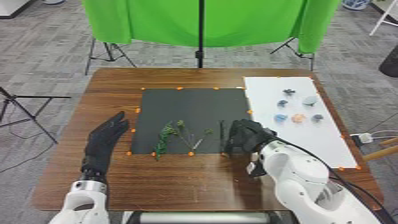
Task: Arrange flowers
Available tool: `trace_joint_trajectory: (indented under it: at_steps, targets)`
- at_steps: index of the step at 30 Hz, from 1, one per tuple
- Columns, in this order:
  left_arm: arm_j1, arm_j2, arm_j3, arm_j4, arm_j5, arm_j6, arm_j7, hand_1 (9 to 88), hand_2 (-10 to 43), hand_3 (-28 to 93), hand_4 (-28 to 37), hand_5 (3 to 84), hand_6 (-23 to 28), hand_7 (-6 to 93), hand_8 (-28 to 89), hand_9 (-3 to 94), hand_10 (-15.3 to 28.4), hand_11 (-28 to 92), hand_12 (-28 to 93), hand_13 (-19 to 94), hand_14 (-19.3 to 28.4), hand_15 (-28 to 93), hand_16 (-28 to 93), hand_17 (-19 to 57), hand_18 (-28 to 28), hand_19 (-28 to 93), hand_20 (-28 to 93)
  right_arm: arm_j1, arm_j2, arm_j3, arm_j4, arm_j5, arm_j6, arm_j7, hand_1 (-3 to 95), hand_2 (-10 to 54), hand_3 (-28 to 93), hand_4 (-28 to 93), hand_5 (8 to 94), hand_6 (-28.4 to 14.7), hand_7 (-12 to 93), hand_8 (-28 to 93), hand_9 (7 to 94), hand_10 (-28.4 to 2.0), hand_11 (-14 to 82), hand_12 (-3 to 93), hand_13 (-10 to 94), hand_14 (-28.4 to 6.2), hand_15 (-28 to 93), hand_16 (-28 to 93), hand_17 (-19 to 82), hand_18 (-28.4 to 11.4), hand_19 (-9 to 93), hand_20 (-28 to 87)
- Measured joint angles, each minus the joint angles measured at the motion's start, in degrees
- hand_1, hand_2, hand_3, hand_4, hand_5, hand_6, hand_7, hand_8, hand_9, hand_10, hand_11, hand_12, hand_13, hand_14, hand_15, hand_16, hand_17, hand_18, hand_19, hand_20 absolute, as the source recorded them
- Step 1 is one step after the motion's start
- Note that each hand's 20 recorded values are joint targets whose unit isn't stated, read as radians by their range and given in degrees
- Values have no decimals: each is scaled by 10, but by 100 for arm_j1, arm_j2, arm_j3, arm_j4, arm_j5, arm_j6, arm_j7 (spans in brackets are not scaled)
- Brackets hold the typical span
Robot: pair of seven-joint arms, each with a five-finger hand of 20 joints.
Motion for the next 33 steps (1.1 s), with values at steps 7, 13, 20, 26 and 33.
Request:
trace_joint_trajectory:
  at_steps: [7,13,20,26,33]
  targets:
    - [-5,0,4,1,1,-3,0,248,-47,651,-178,455,49,66,-48,428,134,148,116,335,155,91,24,51,110,36,182,-48,14,165,-160,69,253,-324,284,-17,681,12,724,16,147,-80,910,-107,450,257,921,-32,677,338,661,-153,932,675]
    - [-5,-4,4,1,0,-3,4,248,-47,651,-178,455,50,65,-48,428,134,149,116,335,155,91,24,51,110,36,182,-28,92,360,-543,-39,822,-362,316,-37,642,-78,682,5,134,-81,872,-115,279,259,893,-31,633,343,624,-144,932,623]
    - [-5,-4,7,0,1,-2,5,249,-48,651,-179,454,50,64,-48,428,134,149,116,335,155,91,24,52,110,36,182,587,95,620,-104,-649,-117,308,360,-67,581,-98,660,3,119,-77,881,-125,227,236,901,-27,617,336,631,-132,932,589]
    - [-12,-2,15,1,2,-2,6,248,-49,653,-178,455,50,65,-48,428,134,149,116,334,155,91,24,52,109,35,182,1012,90,958,821,-671,-544,466,384,-94,578,-93,650,4,115,-78,881,-128,211,226,917,-20,598,337,646,-124,932,577]
    - [-12,-4,15,1,2,-2,11,249,-48,651,-179,455,50,65,-48,428,134,149,116,334,155,91,24,52,110,35,183,929,44,1119,1073,-726,-588,502,393,-95,577,-93,660,12,121,-82,884,-128,209,219,932,-15,589,338,657,-121,932,574]
